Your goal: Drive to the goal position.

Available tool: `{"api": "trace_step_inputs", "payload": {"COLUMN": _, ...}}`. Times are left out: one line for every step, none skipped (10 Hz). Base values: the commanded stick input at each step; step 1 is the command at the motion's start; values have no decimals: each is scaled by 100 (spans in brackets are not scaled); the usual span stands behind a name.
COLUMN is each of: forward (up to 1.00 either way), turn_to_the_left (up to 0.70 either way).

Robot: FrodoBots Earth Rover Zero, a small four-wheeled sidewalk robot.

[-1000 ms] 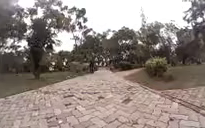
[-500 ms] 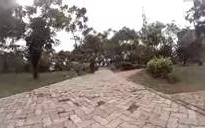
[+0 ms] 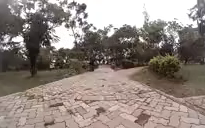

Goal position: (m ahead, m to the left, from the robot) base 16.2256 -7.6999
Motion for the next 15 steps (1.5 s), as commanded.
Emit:
{"api": "trace_step_inputs", "payload": {"forward": 70, "turn_to_the_left": 0}}
{"api": "trace_step_inputs", "payload": {"forward": 70, "turn_to_the_left": 0}}
{"api": "trace_step_inputs", "payload": {"forward": 70, "turn_to_the_left": 0}}
{"api": "trace_step_inputs", "payload": {"forward": 70, "turn_to_the_left": 0}}
{"api": "trace_step_inputs", "payload": {"forward": 70, "turn_to_the_left": 0}}
{"api": "trace_step_inputs", "payload": {"forward": 70, "turn_to_the_left": 0}}
{"api": "trace_step_inputs", "payload": {"forward": 70, "turn_to_the_left": 0}}
{"api": "trace_step_inputs", "payload": {"forward": 70, "turn_to_the_left": 0}}
{"api": "trace_step_inputs", "payload": {"forward": 70, "turn_to_the_left": 0}}
{"api": "trace_step_inputs", "payload": {"forward": 70, "turn_to_the_left": 0}}
{"api": "trace_step_inputs", "payload": {"forward": 70, "turn_to_the_left": 0}}
{"api": "trace_step_inputs", "payload": {"forward": 70, "turn_to_the_left": 0}}
{"api": "trace_step_inputs", "payload": {"forward": 70, "turn_to_the_left": 0}}
{"api": "trace_step_inputs", "payload": {"forward": 70, "turn_to_the_left": 0}}
{"api": "trace_step_inputs", "payload": {"forward": 70, "turn_to_the_left": -35}}
